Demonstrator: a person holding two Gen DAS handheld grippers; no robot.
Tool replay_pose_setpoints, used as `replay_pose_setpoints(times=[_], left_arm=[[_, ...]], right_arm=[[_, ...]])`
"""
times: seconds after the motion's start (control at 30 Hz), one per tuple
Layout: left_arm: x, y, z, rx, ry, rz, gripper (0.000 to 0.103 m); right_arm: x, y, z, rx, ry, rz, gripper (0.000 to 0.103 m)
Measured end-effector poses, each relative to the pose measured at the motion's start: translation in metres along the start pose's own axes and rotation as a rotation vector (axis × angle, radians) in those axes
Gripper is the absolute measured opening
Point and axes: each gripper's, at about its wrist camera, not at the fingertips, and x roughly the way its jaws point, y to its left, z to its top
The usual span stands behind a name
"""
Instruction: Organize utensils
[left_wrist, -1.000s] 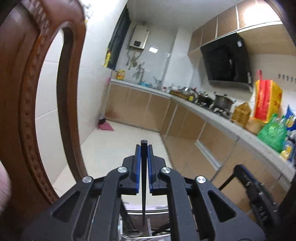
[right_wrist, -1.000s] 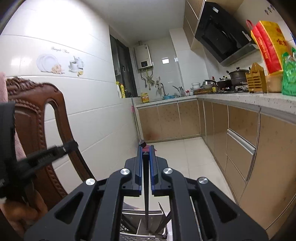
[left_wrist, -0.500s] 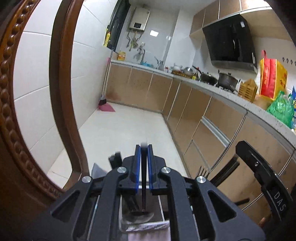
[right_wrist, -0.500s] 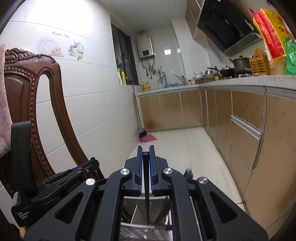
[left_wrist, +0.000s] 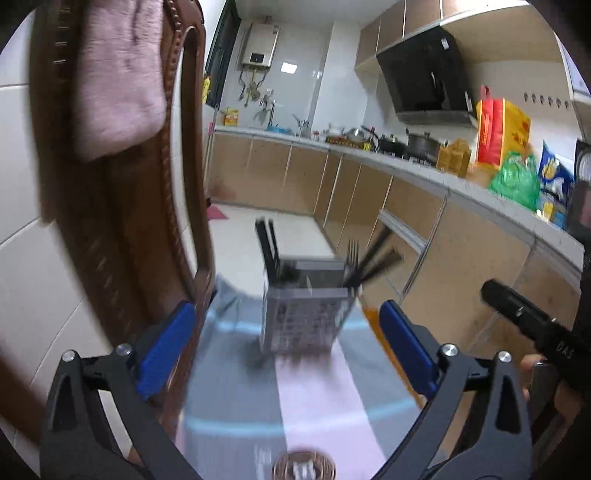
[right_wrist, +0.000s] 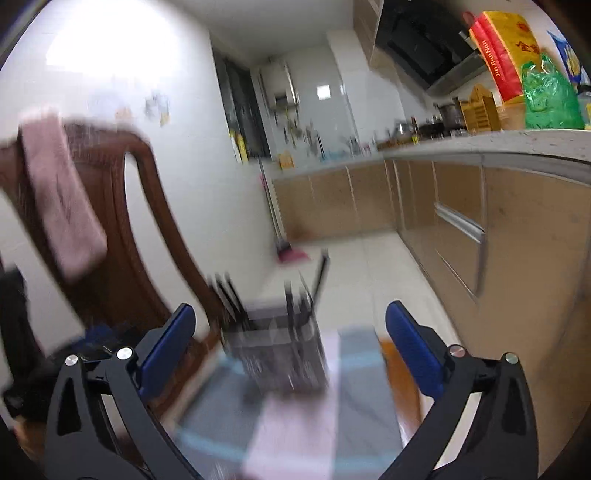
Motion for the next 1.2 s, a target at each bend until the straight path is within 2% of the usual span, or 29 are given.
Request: replay_pose_setpoints(times=[0.07,0.13,0.23,0.37,0.5,0.73,1.2], left_arm=[[-0.012,-0.004,-0.016,-0.001,0.021,0.038,0.099],[-0.018,-0.008,-0.030,0.009,0.042,0.062,0.099],[-0.020,-0.012,-0.047,0.038,0.049,0.091,0.099],[-0.012,-0.014,-0.063,0.025,0.138,0.105,0.099],[-0.011,-0.026,-0.060,0.069,0.150,0.121,0.099],[-0.029,-0.032,-0.055,0.061,0.102,0.111,0.099],[-0.038,-0.026,-0.053,0.055,0.083,0.118,0.099]], right_arm=[[-0.009,0.007,-0.017,-0.007,0.073,-0.029,0.100],[-0.018,0.014,-0.032,-0.028,0.092,-0.071,0.100],[-0.025,0.028,-0.054,-0.102,0.105,-0.101,0.100],[-0.033,0.033,-0.077,-0.141,0.098,-0.146,0.100],[-0.040,0.034,-0.081,-0.129,0.097,-0.154,0.100],[-0.037,0.034,-0.080,-0.107,0.130,-0.137,0.100],[-0.044,0.029,-0.077,-0.108,0.096,-0.157,0.100]])
